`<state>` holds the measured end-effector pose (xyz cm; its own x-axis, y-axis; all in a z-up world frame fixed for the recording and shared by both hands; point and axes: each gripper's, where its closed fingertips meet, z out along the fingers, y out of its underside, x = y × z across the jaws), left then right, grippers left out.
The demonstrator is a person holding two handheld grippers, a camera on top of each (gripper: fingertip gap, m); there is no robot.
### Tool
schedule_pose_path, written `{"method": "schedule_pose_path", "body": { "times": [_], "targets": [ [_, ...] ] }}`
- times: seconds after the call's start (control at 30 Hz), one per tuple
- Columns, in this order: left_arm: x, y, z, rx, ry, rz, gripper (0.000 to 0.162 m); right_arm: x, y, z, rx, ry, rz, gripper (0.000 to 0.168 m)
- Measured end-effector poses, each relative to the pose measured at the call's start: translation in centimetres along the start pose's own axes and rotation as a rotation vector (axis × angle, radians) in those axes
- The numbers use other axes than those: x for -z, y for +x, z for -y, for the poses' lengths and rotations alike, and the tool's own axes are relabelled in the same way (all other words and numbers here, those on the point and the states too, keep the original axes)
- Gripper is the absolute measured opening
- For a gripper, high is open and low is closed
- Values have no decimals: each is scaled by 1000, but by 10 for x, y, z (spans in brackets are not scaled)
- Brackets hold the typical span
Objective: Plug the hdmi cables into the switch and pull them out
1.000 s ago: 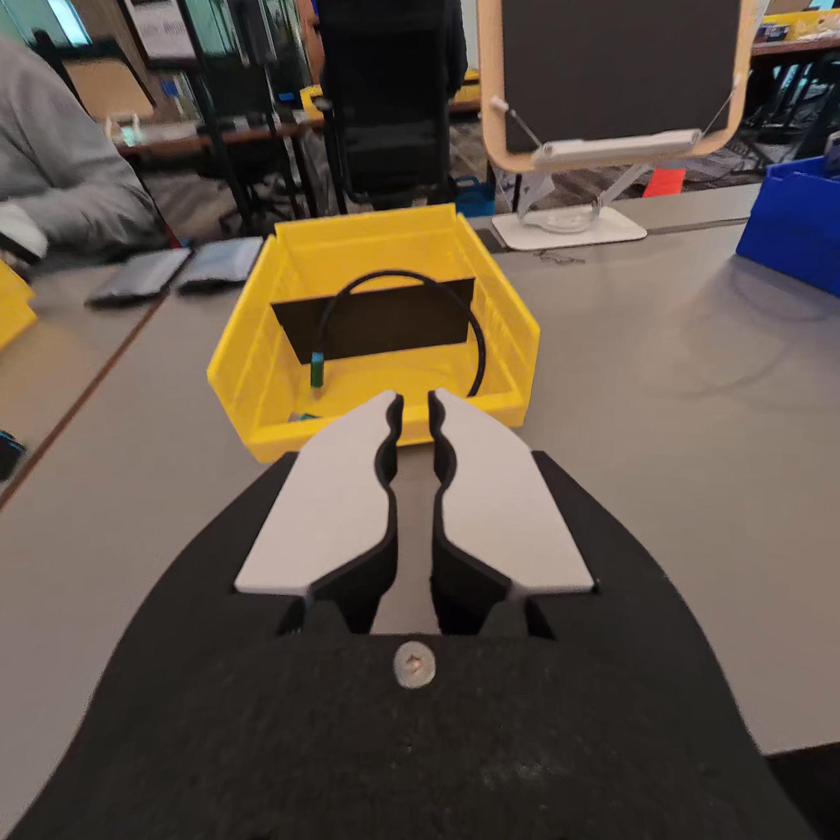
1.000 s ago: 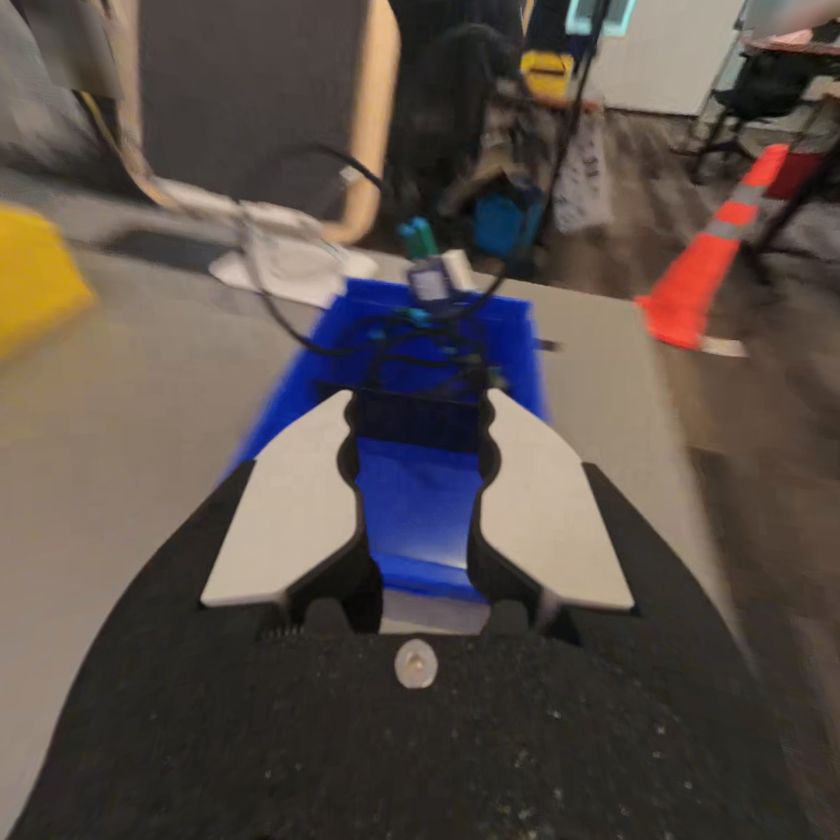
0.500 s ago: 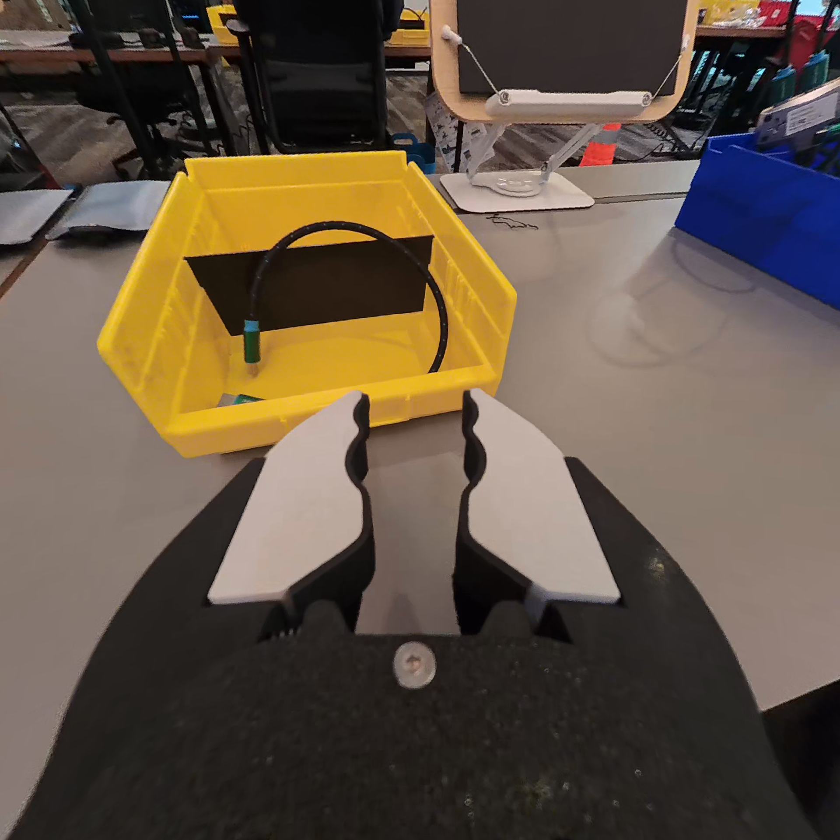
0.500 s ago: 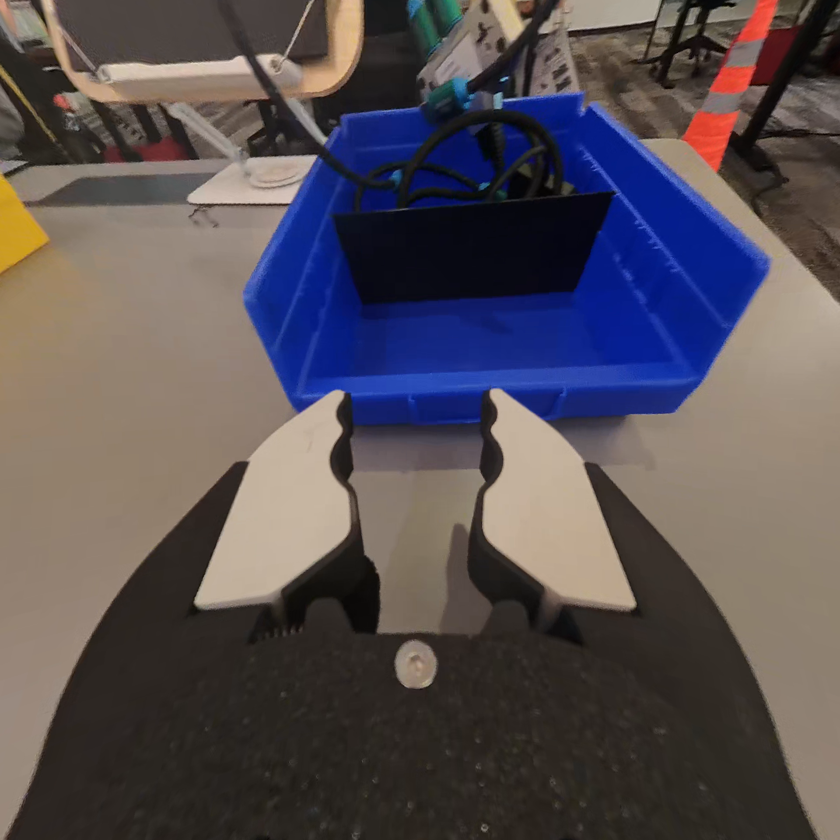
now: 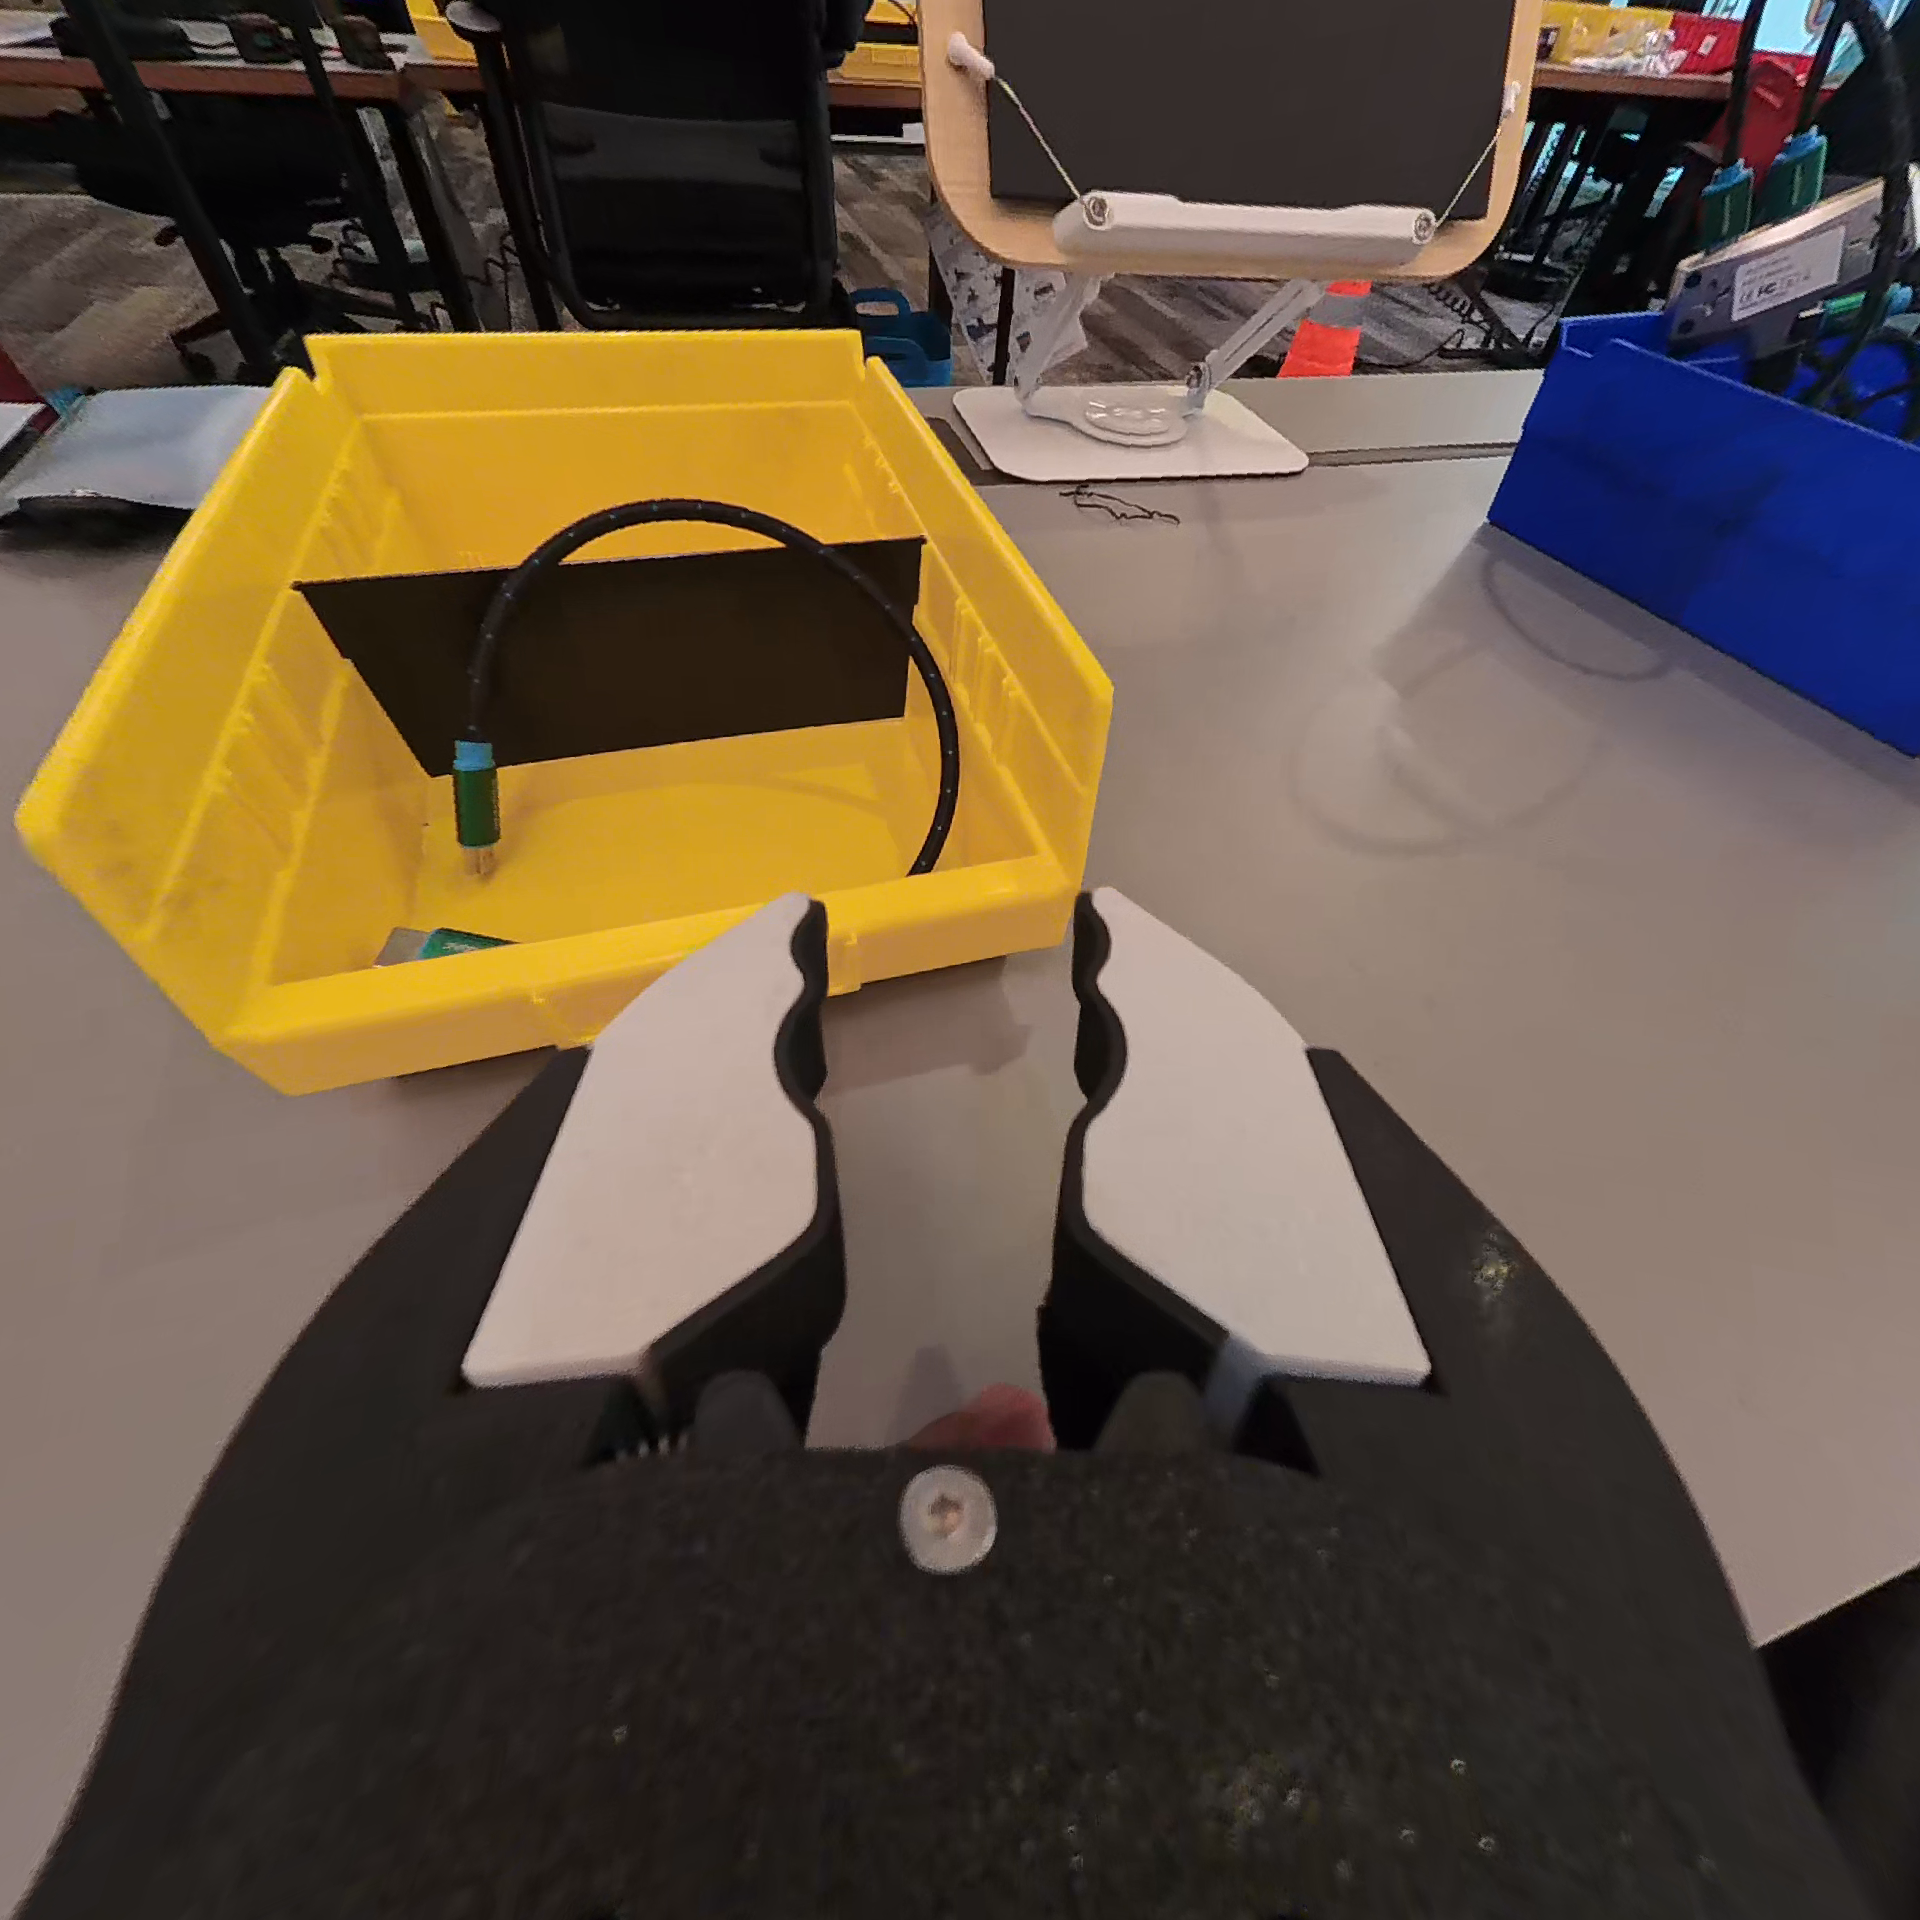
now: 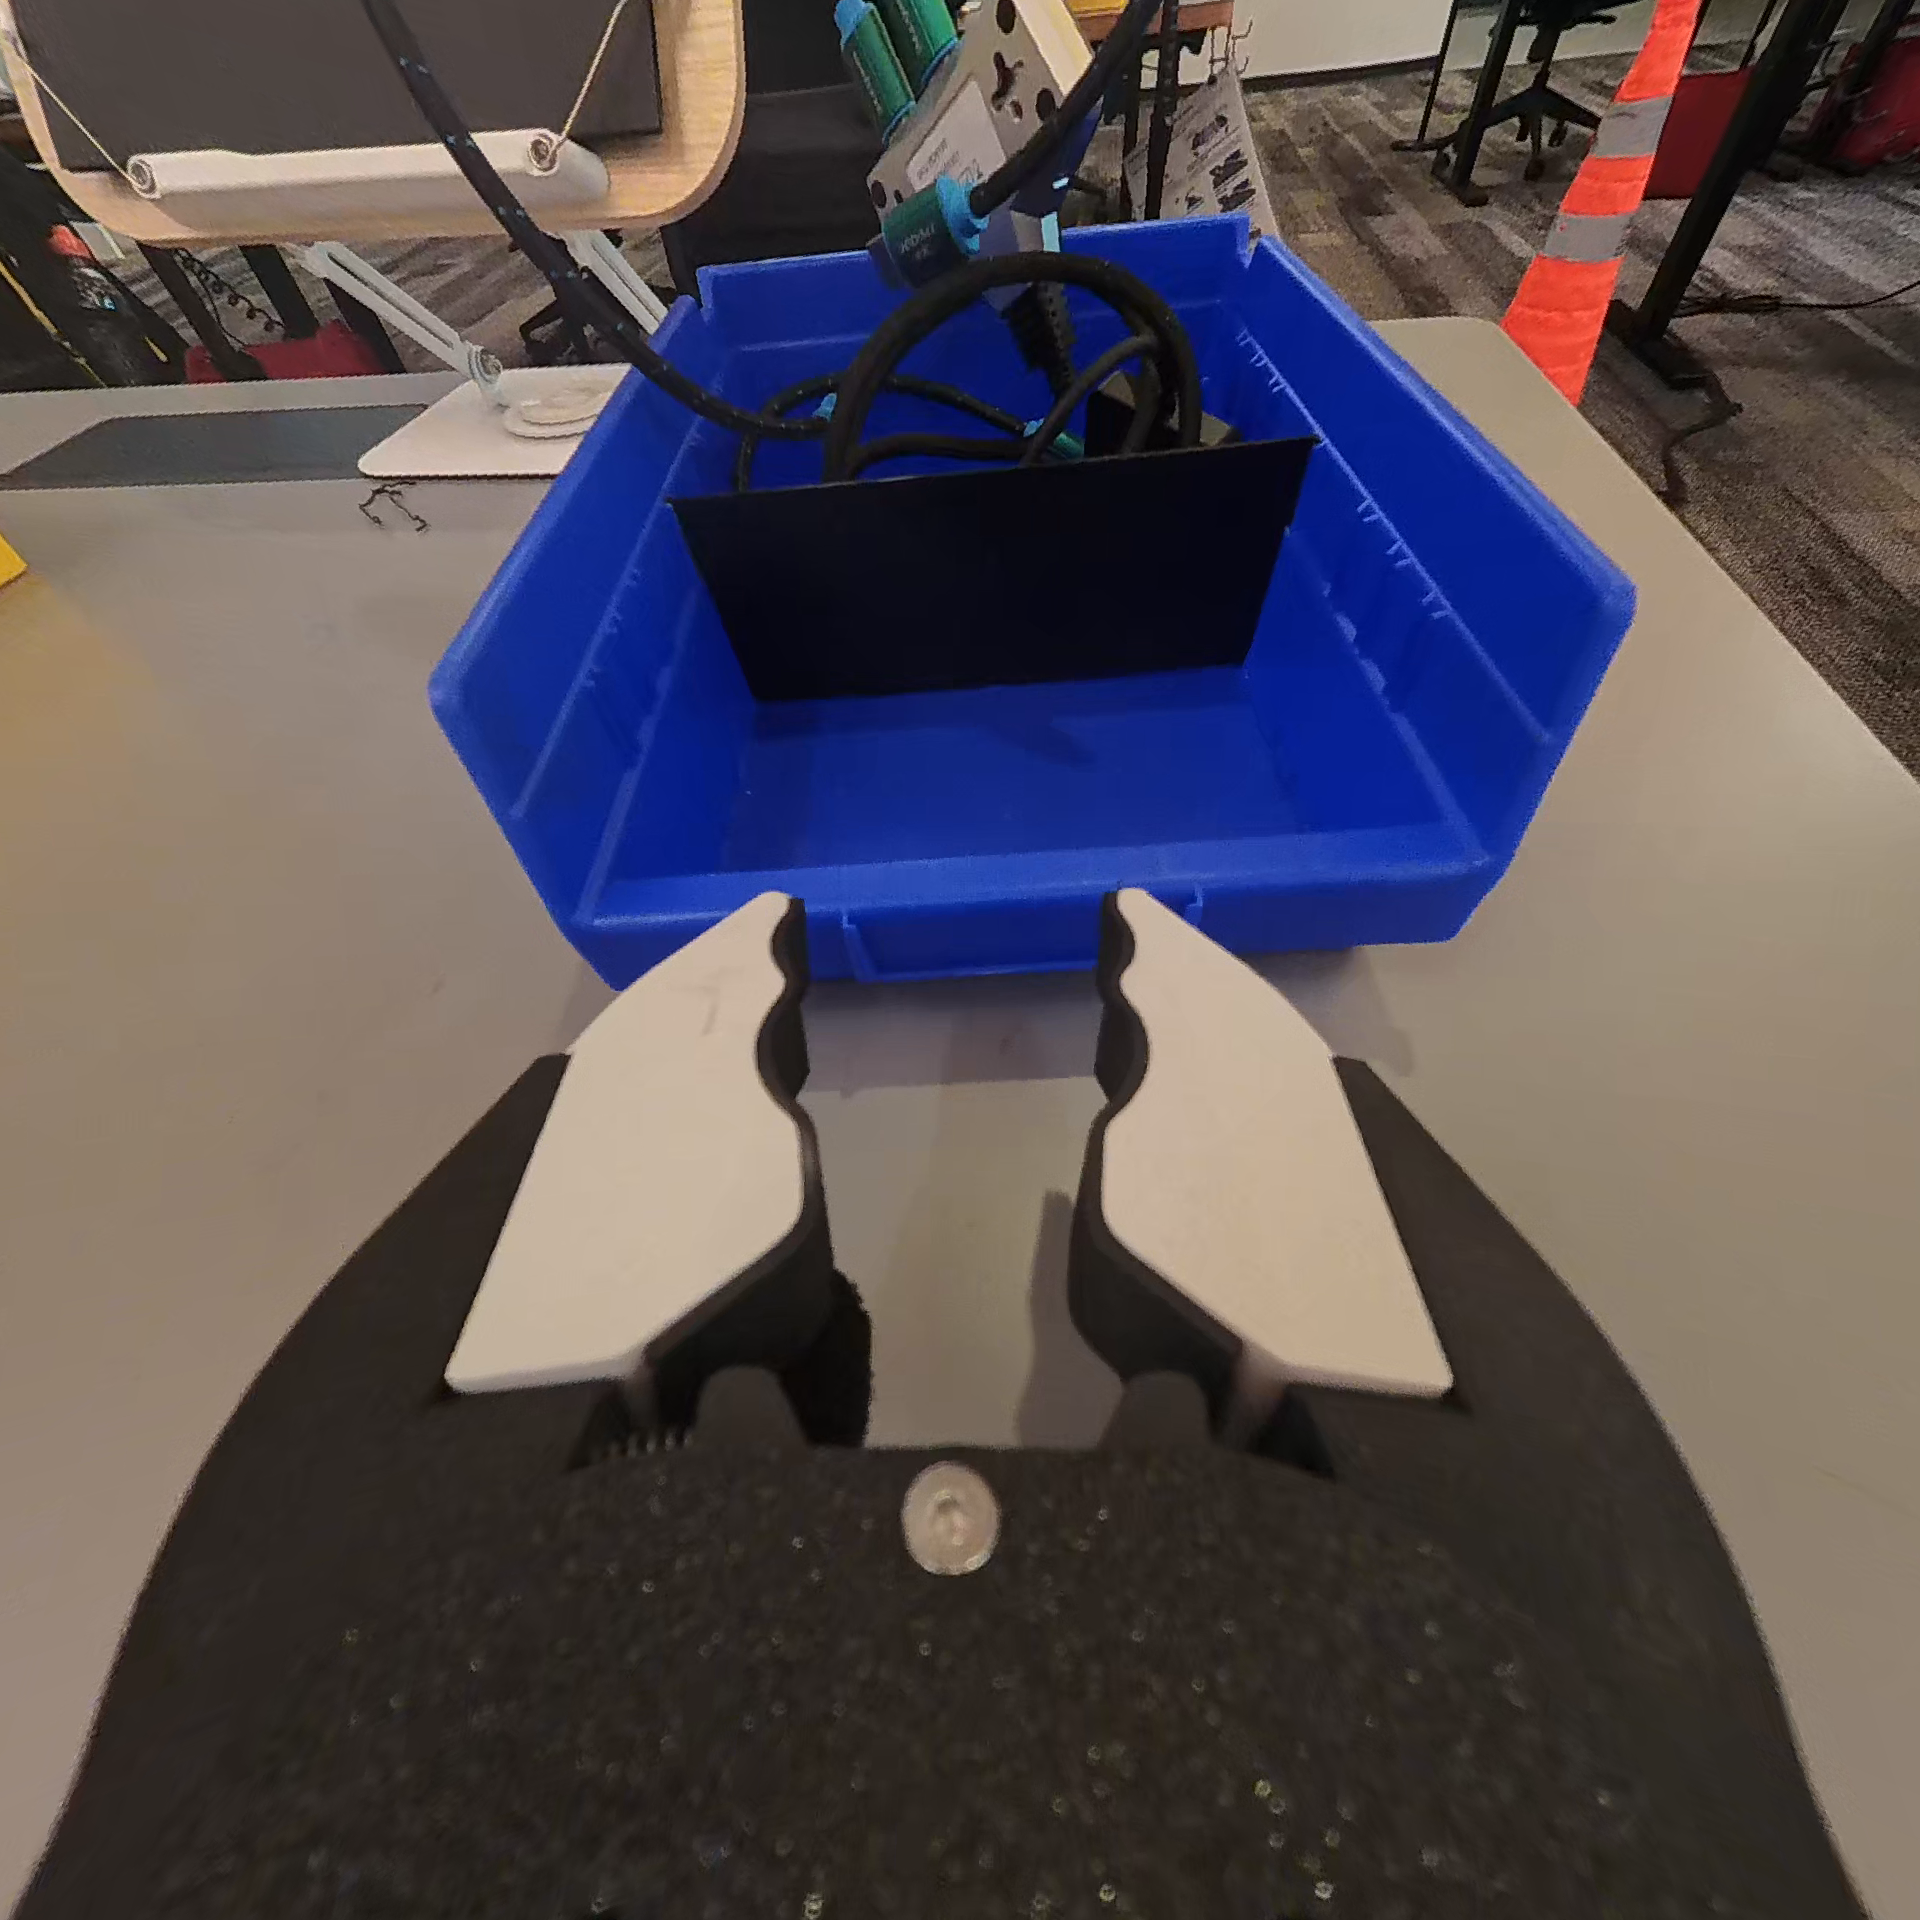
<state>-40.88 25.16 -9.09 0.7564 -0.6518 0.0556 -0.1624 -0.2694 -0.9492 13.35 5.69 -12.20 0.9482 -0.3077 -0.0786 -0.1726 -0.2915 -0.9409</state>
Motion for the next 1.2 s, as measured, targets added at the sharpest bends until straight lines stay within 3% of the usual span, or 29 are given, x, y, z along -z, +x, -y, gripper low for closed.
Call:
{"method": "schedule_pose_path", "body": {
  "times": [0.1,0.27,0.6,0.7,0.8,0.9,1.0,1.1,1.2],
  "targets": [
    [-2,2,-2,1,-8,-2,45,1,-12,3,3,19,41,50],
    [-5,9,0,58,-3,-33,52,-8,-73,8,26,33,212,57],
    [-16,24,1,39,-8,-22,55,-41,-123,6,69,-18,266,53],
    [-35,63,14,64,25,-95,51,-44,-158,6,26,-50,379,47],
    [-61,136,20,55,17,-215,50,-37,-180,13,106,-35,404,41],
    [-86,220,29,15,15,-319,53,-17,-158,33,159,40,294,51],
    [-116,286,37,-40,10,-359,54,12,-91,48,111,130,46,57],
    [-150,328,37,-97,-8,-373,54,36,-20,47,-26,174,-154,44],
    [-181,341,33,-145,-34,-330,54,30,12,32,-143,128,-153,34]
  ]
}}
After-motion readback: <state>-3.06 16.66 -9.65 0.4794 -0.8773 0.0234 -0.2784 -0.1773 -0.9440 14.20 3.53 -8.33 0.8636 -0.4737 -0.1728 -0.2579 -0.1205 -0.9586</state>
